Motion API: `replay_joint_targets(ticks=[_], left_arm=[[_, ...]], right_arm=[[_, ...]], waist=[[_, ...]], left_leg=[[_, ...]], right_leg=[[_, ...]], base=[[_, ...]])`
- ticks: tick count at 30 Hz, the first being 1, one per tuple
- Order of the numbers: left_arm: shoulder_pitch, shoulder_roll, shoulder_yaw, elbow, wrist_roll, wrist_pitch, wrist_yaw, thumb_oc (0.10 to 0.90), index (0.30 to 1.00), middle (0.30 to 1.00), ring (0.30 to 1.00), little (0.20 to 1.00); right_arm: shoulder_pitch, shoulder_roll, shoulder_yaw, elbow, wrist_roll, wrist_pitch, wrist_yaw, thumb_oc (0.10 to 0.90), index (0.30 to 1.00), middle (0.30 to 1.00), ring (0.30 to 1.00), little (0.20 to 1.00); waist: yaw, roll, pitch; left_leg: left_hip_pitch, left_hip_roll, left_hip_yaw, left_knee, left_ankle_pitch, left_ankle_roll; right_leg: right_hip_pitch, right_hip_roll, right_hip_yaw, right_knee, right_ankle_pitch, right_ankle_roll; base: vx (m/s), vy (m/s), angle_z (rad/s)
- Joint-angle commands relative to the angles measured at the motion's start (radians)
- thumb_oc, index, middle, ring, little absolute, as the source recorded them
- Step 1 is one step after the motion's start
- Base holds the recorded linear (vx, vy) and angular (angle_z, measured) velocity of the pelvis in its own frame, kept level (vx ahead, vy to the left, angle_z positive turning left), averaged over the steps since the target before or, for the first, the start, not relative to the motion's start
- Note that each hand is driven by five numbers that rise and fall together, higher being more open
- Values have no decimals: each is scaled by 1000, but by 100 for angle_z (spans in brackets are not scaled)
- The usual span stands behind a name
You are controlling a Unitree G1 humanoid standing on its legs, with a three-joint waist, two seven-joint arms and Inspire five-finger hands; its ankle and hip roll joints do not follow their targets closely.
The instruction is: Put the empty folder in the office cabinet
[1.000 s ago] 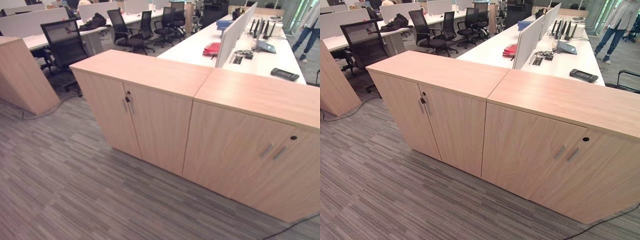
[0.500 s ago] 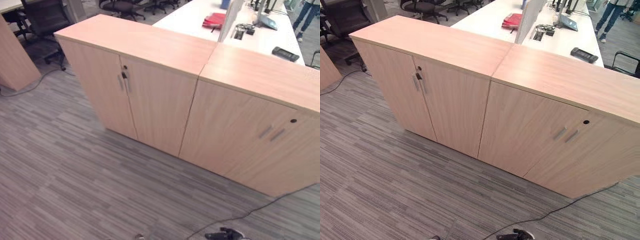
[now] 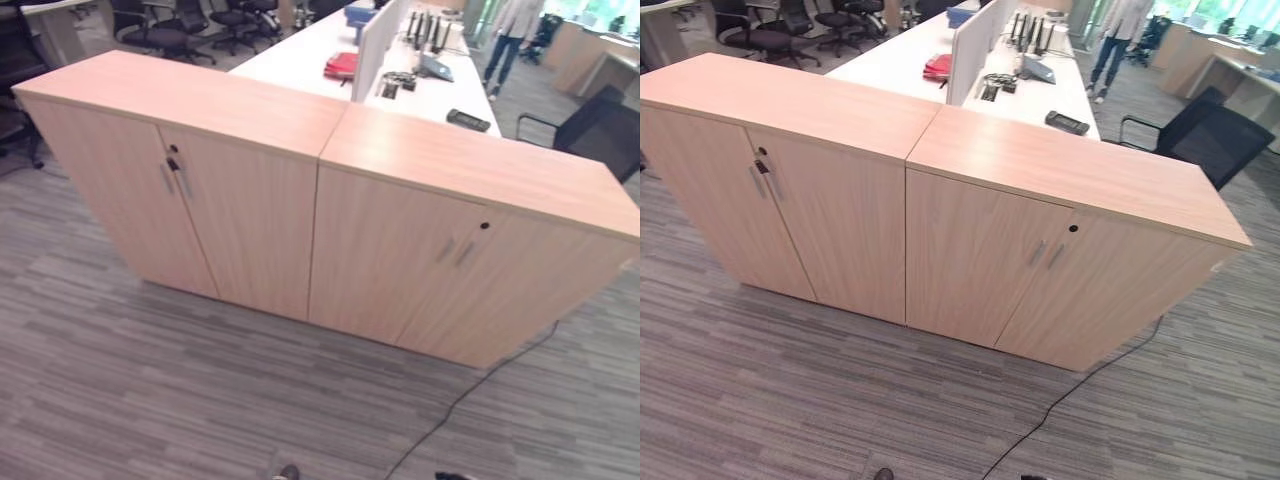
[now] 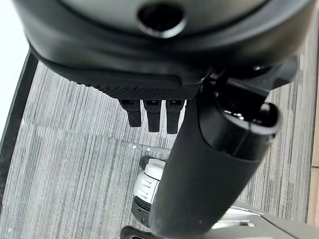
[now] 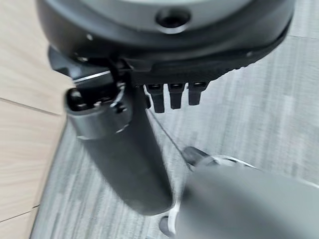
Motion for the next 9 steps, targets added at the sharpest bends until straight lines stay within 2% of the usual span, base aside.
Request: replay_joint_targets(ticks=[1, 9], left_arm=[[0, -28, -6, 12, 27, -28, 1, 800, 900, 900, 900, 900], [-31, -49, -49, -36, 34, -32, 3, 800, 900, 900, 900, 900]], right_arm=[[-23, -18, 38, 18, -4, -2, -5, 800, 900, 900, 900, 900], [11, -13, 36, 42, -40, 10, -2, 800, 900, 900, 900, 900]], waist=[[-13, 43, -30], [-41, 55, -56]], left_leg=[[26, 5, 15, -68, -18, -11], [79, 8, 45, -83, -34, -4]], right_leg=[[-5, -11, -6, -18, 10, 63], [40, -15, 20, -47, 16, 72]], base=[[43, 19, -14], [39, 35, -9]])
